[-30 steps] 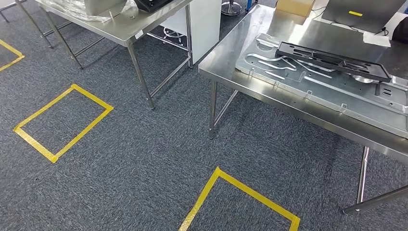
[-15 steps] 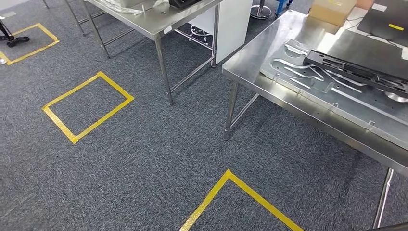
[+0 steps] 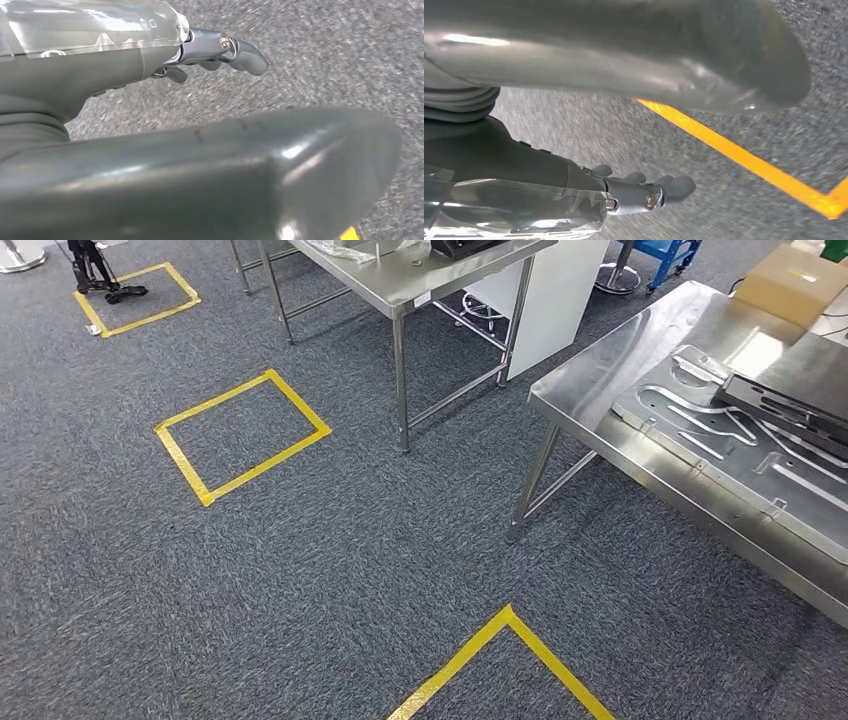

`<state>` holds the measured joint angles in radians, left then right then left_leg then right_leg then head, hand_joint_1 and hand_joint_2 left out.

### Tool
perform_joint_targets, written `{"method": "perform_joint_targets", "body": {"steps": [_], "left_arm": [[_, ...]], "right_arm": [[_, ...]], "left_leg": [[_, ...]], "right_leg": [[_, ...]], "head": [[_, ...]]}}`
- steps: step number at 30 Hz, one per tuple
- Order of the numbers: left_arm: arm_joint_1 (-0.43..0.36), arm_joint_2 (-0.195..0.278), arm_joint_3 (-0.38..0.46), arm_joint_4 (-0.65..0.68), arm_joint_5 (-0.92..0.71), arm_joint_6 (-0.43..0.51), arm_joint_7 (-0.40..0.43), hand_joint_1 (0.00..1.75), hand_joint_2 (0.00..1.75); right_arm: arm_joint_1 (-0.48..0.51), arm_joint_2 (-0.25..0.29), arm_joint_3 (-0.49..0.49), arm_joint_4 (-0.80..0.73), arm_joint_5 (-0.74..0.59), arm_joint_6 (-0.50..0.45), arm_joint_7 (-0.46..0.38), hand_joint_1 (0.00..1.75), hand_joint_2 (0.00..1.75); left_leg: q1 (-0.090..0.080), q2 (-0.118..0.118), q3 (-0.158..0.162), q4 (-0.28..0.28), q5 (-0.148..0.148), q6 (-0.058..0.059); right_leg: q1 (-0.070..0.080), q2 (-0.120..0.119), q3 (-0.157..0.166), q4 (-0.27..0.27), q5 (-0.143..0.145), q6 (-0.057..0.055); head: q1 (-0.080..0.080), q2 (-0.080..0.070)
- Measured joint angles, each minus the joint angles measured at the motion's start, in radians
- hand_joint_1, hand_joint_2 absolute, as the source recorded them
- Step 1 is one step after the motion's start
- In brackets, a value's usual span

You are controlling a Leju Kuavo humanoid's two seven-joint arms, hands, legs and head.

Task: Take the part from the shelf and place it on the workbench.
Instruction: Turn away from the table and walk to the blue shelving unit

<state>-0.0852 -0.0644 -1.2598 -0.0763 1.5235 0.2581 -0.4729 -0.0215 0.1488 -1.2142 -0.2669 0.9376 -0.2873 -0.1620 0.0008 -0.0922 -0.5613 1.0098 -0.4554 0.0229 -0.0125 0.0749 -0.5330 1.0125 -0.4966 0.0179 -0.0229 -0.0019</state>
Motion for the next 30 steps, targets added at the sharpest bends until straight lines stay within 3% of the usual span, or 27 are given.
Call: {"method": "perform_joint_targets", "body": {"steps": [2, 4, 7, 8, 9, 10, 11, 13, 15, 17, 18, 20, 22, 23, 24, 25, 26, 28, 30], "left_arm": [[0.001, -0.002, 0.0, 0.0, 0.0, 0.001, 0.002, 0.0, 0.0], [0.003, -0.003, 0.0, 0.0, 0.0, 0.002, 0.004, 0.0, 0.0], [0.001, -0.004, -0.001, 0.0, 0.001, 0.003, 0.008, 0.0, 0.0], [0.001, -0.004, -0.001, 0.0, 0.001, 0.003, 0.009, 0.0, 0.0], [0.003, -0.004, -0.002, 0.0, 0.001, 0.003, 0.01, 0.0, 0.0], [0.004, -0.004, -0.002, 0.0, 0.001, 0.002, 0.01, 0.0, 0.0], [0.005, -0.004, -0.003, 0.0, 0.001, 0.002, 0.011, 0.0, 0.0], [0.003, -0.004, -0.006, 0.0, 0.001, 0.002, 0.011, 0.0, 0.0], [0.002, -0.004, -0.009, 0.0, 0.001, 0.002, 0.01, 0.0, 0.0], [0.003, -0.005, -0.012, 0.0, 0.002, 0.003, 0.01, 0.0, 0.0], [0.005, -0.005, -0.014, 0.0, 0.002, 0.003, 0.01, 0.0, 0.0], [0.005, -0.006, -0.016, 0.0, 0.002, 0.003, 0.008, 0.0, 0.0], [0.003, -0.007, -0.017, 0.0, 0.002, 0.003, 0.007, 0.0, 0.0], [0.002, -0.007, -0.017, 0.0, 0.002, 0.002, 0.007, 0.0, 0.0], [0.003, -0.008, -0.017, 0.0, 0.002, 0.002, 0.007, 0.0, 0.0], [0.004, -0.008, -0.017, 0.0, 0.002, 0.001, 0.007, 0.0, 0.0], [0.004, -0.008, -0.018, 0.0, 0.002, 0.0, 0.007, 0.0, 0.0], [0.004, -0.009, -0.018, 0.0, 0.002, 0.0, 0.007, 0.0, 0.0], [0.003, -0.011, -0.019, 0.0, 0.002, -0.001, 0.007, 0.0, 0.0]], "right_arm": [[-0.002, 0.0, 0.0, 0.003, 0.002, 0.0, 0.0, 0.0, 0.0], [-0.002, 0.0, 0.0, 0.005, 0.006, 0.002, 0.002, 0.0, 0.0], [0.003, 0.0, 0.0, 0.007, 0.016, 0.006, 0.011, 0.0, 0.0], [0.003, 0.0, 0.0, 0.007, 0.019, 0.008, 0.015, 0.0, 0.0], [0.004, -0.001, 0.0, 0.008, 0.022, 0.011, 0.017, 0.0, 0.0], [0.003, -0.001, 0.0, 0.008, 0.024, 0.013, 0.019, 0.0, 0.0], [0.002, -0.001, 0.0, 0.008, 0.026, 0.015, 0.019, 0.0, 0.0], [0.002, -0.001, 0.0, 0.008, 0.031, 0.017, 0.015, 0.0, 0.0], [0.001, -0.002, 0.0, 0.009, 0.036, 0.017, 0.009, 0.0, 0.0], [-0.002, -0.002, 0.0, 0.009, 0.038, 0.017, 0.002, 0.0, 0.0], [-0.003, -0.003, 0.0, 0.009, 0.039, 0.017, 0.0, 0.0, 0.0], [-0.003, -0.003, 0.0, 0.01, 0.042, 0.017, -0.002, 0.0, 0.0], [0.001, -0.004, 0.0, 0.011, 0.044, 0.017, 0.0, 0.0, 0.0], [0.002, -0.004, 0.0, 0.011, 0.045, 0.018, 0.002, 0.0, 0.0], [0.003, -0.005, 0.0, 0.012, 0.045, 0.018, 0.006, 0.0, 0.0], [0.004, -0.006, 0.0, 0.012, 0.046, 0.018, 0.01, 0.0, 0.0], [0.004, -0.006, 0.0, 0.012, 0.047, 0.018, 0.015, 0.0, 0.0], [0.005, -0.008, 0.0, 0.012, 0.049, 0.018, 0.025, 0.0, 0.0], [0.006, -0.009, 0.0, 0.013, 0.051, 0.017, 0.033, 0.0, 0.0]], "left_leg": [[0.002, -0.018, -0.005, -0.002, 0.004, -0.013], [0.0, 0.004, -0.02, 0.027, -0.017, -0.023], [0.003, 0.069, -0.103, 0.203, -0.11, -0.035], [0.005, 0.077, -0.129, 0.257, -0.129, -0.038], [0.007, 0.081, -0.139, 0.279, -0.13, -0.041], [0.009, 0.085, -0.128, 0.262, -0.111, -0.042], [0.01, 0.092, -0.098, 0.207, -0.08, -0.041], [0.006, 0.129, -0.023, 0.069, -0.028, -0.034], [0.0, 0.151, 0.009, 0.004, -0.017, -0.022], [-0.003, 0.134, 0.008, -0.001, -0.016, -0.01], [-0.002, 0.125, 0.009, -0.005, -0.012, -0.004], [0.002, 0.108, 0.011, -0.012, -0.005, 0.008], [0.002, 0.09, 0.008, -0.013, -0.001, 0.014], [0.001, 0.079, 0.007, -0.013, -0.001, 0.015], [0.0, 0.067, 0.007, -0.013, -0.001, 0.015], [0.0, 0.055, 0.008, -0.012, -0.001, 0.015], [0.0, 0.043, 0.01, -0.012, -0.001, 0.014], [-0.001, 0.019, 0.012, -0.008, -0.003, 0.01], [-0.002, -0.001, 0.008, -0.004, -0.004, 0.0]], "right_leg": [[0.0, -0.019, 0.002, -0.008, 0.004, -0.009], [-0.006, -0.042, 0.009, -0.021, 0.009, -0.021], [-0.003, -0.082, 0.012, -0.027, 0.009, -0.033], [-0.002, -0.095, 0.012, -0.026, 0.008, -0.034], [-0.001, -0.107, 0.012, -0.025, 0.006, -0.034], [-0.001, -0.119, 0.013, -0.023, 0.004, -0.033], [-0.001, -0.13, 0.015, -0.021, 0.002, -0.031], [0.002, -0.149, 0.02, -0.016, -0.006, -0.022], [0.007, -0.164, 0.024, -0.013, -0.012, -0.012], [0.007, -0.178, 0.028, -0.013, -0.015, -0.001], [0.005, -0.172, 0.029, -0.009, -0.02, 0.005], [0.0, -0.13, 0.008, 0.044, -0.059, 0.015], [-0.002, -0.088, -0.056, 0.174, -0.127, 0.02], [-0.002, -0.081, -0.089, 0.239, -0.15, 0.021], [-0.002, -0.079, -0.111, 0.276, -0.153, 0.021], [-0.002, -0.078, -0.114, 0.272, -0.135, 0.021], [-0.003, -0.075, -0.097, 0.228, -0.099, 0.019], [-0.005, -0.042, -0.037, 0.088, -0.024, 0.015], [-0.006, -0.014, -0.004, 0.007, 0.004, 0.009]], "head": [[0.0, 0.0], [-0.003, 0.0], [-0.009, 0.0], [-0.009, 0.0], [-0.009, 0.0], [-0.01, 0.0], [-0.01, 0.0], [-0.009, 0.0], [-0.008, 0.0], [-0.006, 0.0], [-0.006, 0.0], [-0.003, 0.0], [-0.001, 0.0], [0.0, 0.0], [0.0, 0.0], [0.0, 0.0], [0.0, 0.0], [0.0, 0.0], [-0.001, 0.0]]}}
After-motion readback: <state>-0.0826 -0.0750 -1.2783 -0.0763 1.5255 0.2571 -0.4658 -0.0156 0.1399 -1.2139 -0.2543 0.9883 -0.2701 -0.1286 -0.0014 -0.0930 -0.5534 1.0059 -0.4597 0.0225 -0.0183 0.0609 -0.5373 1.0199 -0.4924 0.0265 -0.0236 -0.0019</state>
